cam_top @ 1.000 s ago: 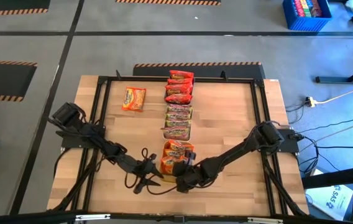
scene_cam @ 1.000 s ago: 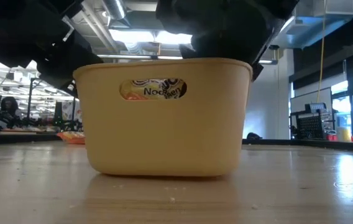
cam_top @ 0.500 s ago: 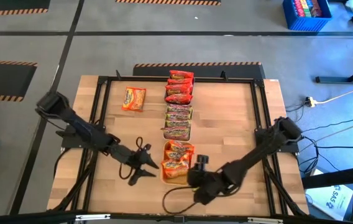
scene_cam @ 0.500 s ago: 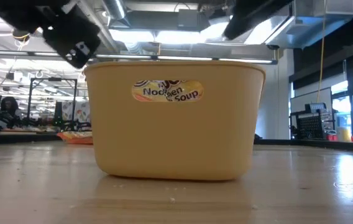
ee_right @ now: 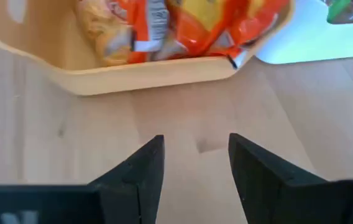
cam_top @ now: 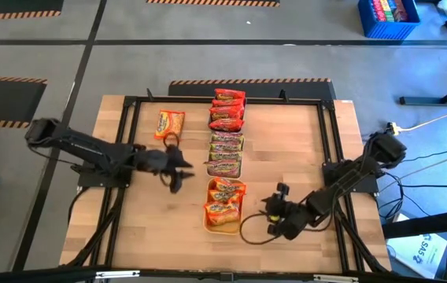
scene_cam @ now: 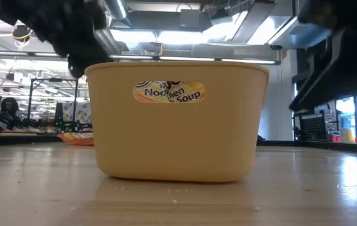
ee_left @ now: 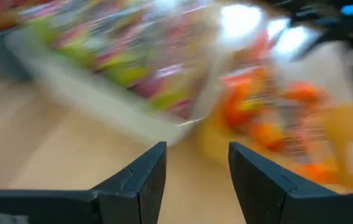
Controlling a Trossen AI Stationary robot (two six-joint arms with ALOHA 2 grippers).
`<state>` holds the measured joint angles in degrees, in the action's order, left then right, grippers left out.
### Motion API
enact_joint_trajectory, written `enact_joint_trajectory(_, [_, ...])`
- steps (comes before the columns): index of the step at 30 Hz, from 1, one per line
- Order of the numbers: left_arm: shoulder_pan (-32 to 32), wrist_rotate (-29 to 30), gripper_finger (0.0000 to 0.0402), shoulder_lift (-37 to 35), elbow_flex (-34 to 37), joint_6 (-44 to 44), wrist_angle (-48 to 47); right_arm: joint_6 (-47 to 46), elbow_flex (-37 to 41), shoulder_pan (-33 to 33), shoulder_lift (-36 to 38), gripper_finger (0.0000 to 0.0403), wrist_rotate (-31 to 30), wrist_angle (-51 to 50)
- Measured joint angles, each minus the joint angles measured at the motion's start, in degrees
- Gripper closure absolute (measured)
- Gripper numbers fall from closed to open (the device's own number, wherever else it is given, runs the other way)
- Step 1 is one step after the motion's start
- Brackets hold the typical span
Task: Sort Maruchan noodles
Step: Put the orange noodle pack into the yellow bin
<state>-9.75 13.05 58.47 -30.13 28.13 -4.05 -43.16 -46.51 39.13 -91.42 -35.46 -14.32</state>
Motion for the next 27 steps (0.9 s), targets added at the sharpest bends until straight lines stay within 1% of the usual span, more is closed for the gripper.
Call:
enact_joint_trajectory(2, [4.5,0.8,0.0235,-1.4,0.0,1.1,-4.9,0.5,4.0,-1.1,0.6,0.0241,-1.1,4.1])
enact_joint_trajectory(5, [12.5,1.6,0.0235,-1.3,0.0,1.7,-10.3,0.5,8.2,-3.3,0.9,0.0242,-1.5,8.2])
enact_joint_trajectory(9, [27.4,0.1,0.0235,0.3,0.0,0.1,-13.5,-0.1,11.5,-5.2,0.8,0.0242,-1.4,14.2])
enact_joint_trajectory(13, [42.5,-3.9,0.0238,2.8,0.0,-2.1,-12.1,-0.1,11.7,-5.0,0.9,0.0242,-1.1,15.3])
enact_joint_trajectory(16, [50.6,-6.1,0.0238,5.9,0.0,-3.3,-8.8,-0.1,11.7,-5.0,0.9,0.0242,-1.0,15.8])
enact_joint_trajectory(19, [55.8,-8.9,0.0239,9.6,0.0,-4.9,-2.9,0.0,11.7,-5.0,0.9,0.0242,-1.3,16.3])
enact_joint_trajectory(21, [57.9,-10.2,0.0239,12.7,0.0,-5.2,-0.4,0.0,11.7,-5.0,0.9,0.0242,-1.4,16.2])
enact_joint_trajectory(23, [58.6,-11.9,0.0239,16.1,0.0,-5.2,0.7,0.0,11.7,-5.0,0.9,0.0242,-1.3,16.4])
enact_joint_trajectory(27, [58.1,-14.1,0.0239,21.6,0.0,-6.1,-0.4,0.0,11.7,-5.0,0.9,0.0242,0.3,16.4])
